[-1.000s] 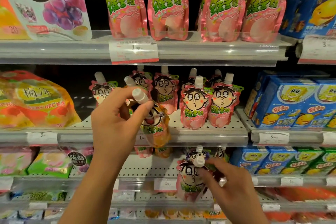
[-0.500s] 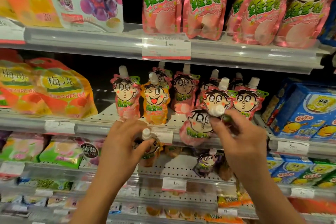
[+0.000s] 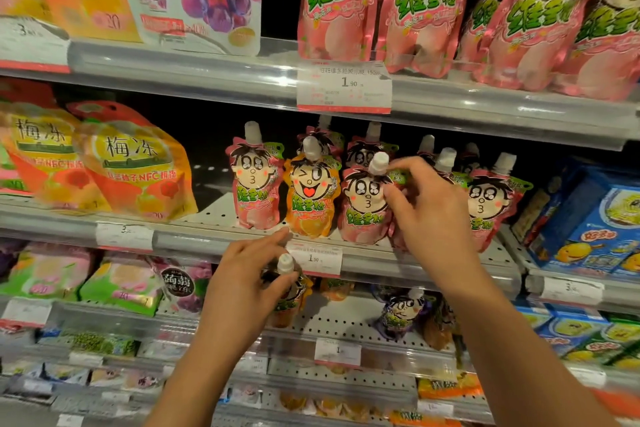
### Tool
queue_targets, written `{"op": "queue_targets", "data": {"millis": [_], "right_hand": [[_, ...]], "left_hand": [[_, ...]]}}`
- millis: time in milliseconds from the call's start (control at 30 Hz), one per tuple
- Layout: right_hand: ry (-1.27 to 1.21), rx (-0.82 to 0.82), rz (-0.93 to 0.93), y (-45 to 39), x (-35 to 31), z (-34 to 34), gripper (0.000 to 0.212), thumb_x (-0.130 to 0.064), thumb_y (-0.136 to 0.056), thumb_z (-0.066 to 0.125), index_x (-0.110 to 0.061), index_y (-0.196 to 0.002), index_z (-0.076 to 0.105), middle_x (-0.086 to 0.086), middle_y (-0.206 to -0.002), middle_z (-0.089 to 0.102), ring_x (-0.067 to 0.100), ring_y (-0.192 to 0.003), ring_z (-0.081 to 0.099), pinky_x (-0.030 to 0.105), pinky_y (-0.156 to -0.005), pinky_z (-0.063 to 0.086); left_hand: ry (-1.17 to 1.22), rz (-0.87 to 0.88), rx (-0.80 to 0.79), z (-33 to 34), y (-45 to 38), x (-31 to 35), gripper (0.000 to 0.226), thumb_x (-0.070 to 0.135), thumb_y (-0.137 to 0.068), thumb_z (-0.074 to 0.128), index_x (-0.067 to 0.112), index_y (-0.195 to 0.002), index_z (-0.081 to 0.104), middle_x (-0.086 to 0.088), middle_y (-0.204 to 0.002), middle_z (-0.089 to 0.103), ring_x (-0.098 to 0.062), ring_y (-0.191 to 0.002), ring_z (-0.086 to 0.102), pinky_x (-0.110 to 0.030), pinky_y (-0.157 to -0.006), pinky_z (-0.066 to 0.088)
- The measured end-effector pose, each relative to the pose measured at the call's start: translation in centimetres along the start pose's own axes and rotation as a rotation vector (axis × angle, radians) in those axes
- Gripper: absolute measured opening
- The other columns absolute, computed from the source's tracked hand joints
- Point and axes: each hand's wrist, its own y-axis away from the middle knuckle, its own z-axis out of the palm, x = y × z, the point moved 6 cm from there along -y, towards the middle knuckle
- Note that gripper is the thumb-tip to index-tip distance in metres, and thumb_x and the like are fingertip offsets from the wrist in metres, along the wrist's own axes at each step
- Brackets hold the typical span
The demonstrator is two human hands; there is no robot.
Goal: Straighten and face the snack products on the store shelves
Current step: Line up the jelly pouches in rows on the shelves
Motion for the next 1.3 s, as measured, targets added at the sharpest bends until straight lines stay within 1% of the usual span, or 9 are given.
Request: {"op": "queue_targets", "data": {"millis": [67, 200, 367, 500, 633, 867, 1033, 1133, 1300], "right_hand": [[-0.015, 0.015, 0.005, 0.1, -0.1, -0.1, 0.03, -0.019, -0.097, 0.066, -0.027, -0.125, 0.061, -0.013, -0.081, 0.066, 0.001, -0.069, 0.062, 0.033, -0.073, 0.054], [-0.032, 0.087, -0.065, 0.9, -0.4, -0.8, 0.039, -0.01, -0.096, 0.066, -0.017, -0.134, 0.059, -0.001, -0.117, 0.066, -0.016, -0.085, 0.058, -0.002, -0.077, 0.041], [-0.046, 0.218, -0.211, 3.6, -0.6, -2.0, 0.033, -0.002, -0.093, 0.067, -0.002, -0.125, 0.066, 0.01, -0.135, 0.061, 0.005, -0.125, 0.053, 0.007, -0.105, 0.036], [-0.131, 0.082, -0.297, 6.2, -0.2, -0.6, 0.017, -0.007, -0.094, 0.064, -0.004, -0.107, 0.073, 0.002, -0.115, 0.069, 0.01, -0.107, 0.066, 0.021, -0.083, 0.057], [-0.114, -0.186, -0.31, 8.4, 0.8, 2.4, 0.011, -0.02, -0.092, 0.067, -0.018, -0.101, 0.071, -0.014, -0.099, 0.066, 0.002, -0.084, 0.064, 0.027, -0.067, 0.056], [-0.169, -0.577, -0.031, 11.8, 2.7, 5.3, 0.049, -0.059, -0.091, 0.06, -0.043, -0.137, 0.053, -0.039, -0.101, 0.05, -0.006, -0.094, 0.06, 0.027, -0.087, 0.053], [-0.194, -0.56, 0.023, 12.8, 3.1, 5.0, 0.041, -0.055, -0.09, 0.066, -0.041, -0.128, 0.06, -0.046, -0.086, 0.052, -0.006, -0.079, 0.057, 0.012, -0.069, 0.038], [-0.205, -0.543, 0.014, 13.3, 3.7, 4.3, 0.014, -0.051, -0.092, 0.066, -0.037, -0.096, 0.064, -0.033, -0.075, 0.056, -0.001, -0.067, 0.053, 0.014, -0.06, 0.032], [-0.144, -0.534, 0.003, 14.4, 5.1, 3.5, 0.028, -0.046, -0.093, 0.065, -0.045, -0.071, 0.048, -0.021, -0.065, 0.05, -0.001, -0.065, 0.049, 0.015, -0.057, 0.028]], "left_hand": [[-0.002, 0.006, 0.012, 0.0, -0.1, 0.0, 0.039, 0.031, -0.082, 0.081, 0.041, -0.118, 0.07, 0.037, -0.134, 0.055, -0.002, -0.119, 0.046, -0.022, -0.087, 0.042], [-0.018, 0.008, 0.039, 0.0, -0.2, 0.1, 0.031, 0.033, -0.081, 0.081, 0.04, -0.111, 0.071, 0.035, -0.132, 0.057, -0.005, -0.118, 0.048, -0.03, -0.088, 0.045], [-0.042, 0.002, 0.047, 0.1, -0.1, 0.3, 0.035, 0.032, -0.081, 0.082, 0.038, -0.114, 0.071, 0.033, -0.132, 0.057, -0.007, -0.118, 0.049, -0.029, -0.087, 0.045], [-0.059, -0.006, 0.044, 0.2, 0.0, 0.4, 0.029, 0.031, -0.081, 0.082, 0.038, -0.107, 0.071, 0.032, -0.134, 0.057, -0.01, -0.118, 0.051, -0.029, -0.085, 0.044], [-0.042, -0.013, 0.021, 0.1, 0.2, 0.9, 0.029, 0.033, -0.082, 0.082, 0.035, -0.11, 0.072, 0.031, -0.136, 0.057, -0.006, -0.124, 0.053, -0.032, -0.094, 0.048], [0.088, 0.07, -0.018, 0.5, 0.9, 4.4, 0.038, 0.061, -0.079, 0.062, 0.041, -0.109, 0.072, 0.04, -0.128, 0.056, 0.007, -0.118, 0.055, -0.026, -0.096, 0.048], [0.102, 0.139, -0.109, 2.3, 1.5, 6.8, 0.029, 0.062, -0.08, 0.061, 0.043, -0.1, 0.07, 0.036, -0.124, 0.062, 0.008, -0.117, 0.055, -0.022, -0.094, 0.047], [0.087, 0.166, -0.16, 3.7, 2.1, 7.8, 0.034, 0.064, -0.08, 0.059, 0.041, -0.101, 0.072, 0.037, -0.124, 0.061, 0.013, -0.118, 0.052, -0.01, -0.093, 0.039], [0.038, 0.214, -0.237, 5.6, 2.5, 8.8, 0.033, 0.068, -0.08, 0.058, 0.041, -0.097, 0.069, 0.035, -0.12, 0.063, 0.017, -0.115, 0.05, -0.007, -0.092, 0.036]]}}
